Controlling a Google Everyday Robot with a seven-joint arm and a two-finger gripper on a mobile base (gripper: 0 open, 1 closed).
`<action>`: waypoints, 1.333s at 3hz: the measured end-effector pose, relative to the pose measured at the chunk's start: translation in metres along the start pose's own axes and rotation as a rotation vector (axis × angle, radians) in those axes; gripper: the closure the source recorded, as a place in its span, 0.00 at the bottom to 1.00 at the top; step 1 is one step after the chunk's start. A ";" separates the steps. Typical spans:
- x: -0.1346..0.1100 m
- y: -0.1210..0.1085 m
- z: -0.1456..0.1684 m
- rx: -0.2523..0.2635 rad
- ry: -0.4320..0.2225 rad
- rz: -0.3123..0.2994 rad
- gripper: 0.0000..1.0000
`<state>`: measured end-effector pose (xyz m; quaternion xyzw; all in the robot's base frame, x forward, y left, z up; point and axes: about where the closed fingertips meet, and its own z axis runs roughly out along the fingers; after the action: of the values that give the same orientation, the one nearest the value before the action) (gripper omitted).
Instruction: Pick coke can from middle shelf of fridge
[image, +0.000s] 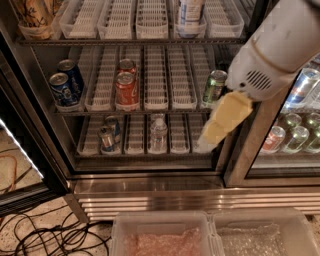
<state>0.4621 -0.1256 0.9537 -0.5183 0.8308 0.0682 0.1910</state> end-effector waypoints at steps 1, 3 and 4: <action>-0.028 0.014 0.044 0.010 -0.012 0.104 0.00; -0.045 0.024 0.080 -0.065 -0.012 0.228 0.00; -0.051 0.029 0.091 -0.049 -0.023 0.204 0.00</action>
Offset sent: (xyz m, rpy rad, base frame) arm 0.0241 0.1089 -0.0961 0.1593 0.2565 -0.2436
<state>0.4781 -0.0419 0.8877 -0.4347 0.8750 0.1135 0.1801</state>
